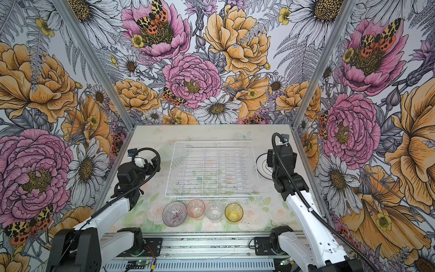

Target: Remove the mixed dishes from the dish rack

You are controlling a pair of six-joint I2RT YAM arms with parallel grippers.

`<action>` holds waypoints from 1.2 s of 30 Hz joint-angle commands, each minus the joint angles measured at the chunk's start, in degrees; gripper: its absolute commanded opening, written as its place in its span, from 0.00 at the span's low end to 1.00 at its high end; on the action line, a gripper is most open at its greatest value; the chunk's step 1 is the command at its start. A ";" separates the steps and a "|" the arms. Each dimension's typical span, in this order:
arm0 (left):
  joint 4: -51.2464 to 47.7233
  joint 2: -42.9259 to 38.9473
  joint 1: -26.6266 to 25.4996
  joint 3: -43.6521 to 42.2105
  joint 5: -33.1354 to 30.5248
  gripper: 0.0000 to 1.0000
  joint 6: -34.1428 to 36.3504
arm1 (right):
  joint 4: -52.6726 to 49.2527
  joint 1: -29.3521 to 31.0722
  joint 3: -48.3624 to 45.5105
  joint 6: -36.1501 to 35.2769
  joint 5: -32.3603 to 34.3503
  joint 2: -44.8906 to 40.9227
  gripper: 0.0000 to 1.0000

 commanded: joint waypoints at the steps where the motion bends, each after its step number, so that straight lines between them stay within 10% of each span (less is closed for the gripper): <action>1: 11.07 3.69 0.63 -2.15 -2.78 0.99 3.15 | 4.44 -1.93 -0.61 1.09 -1.21 0.18 0.73; 14: 41.04 25.99 0.27 -5.38 -1.28 0.99 7.59 | 13.18 -8.06 -6.90 2.57 -3.33 2.72 0.73; 36: 35.70 24.56 0.32 -3.79 2.49 0.99 8.72 | 64.42 -10.92 -28.33 4.41 -2.64 23.15 0.73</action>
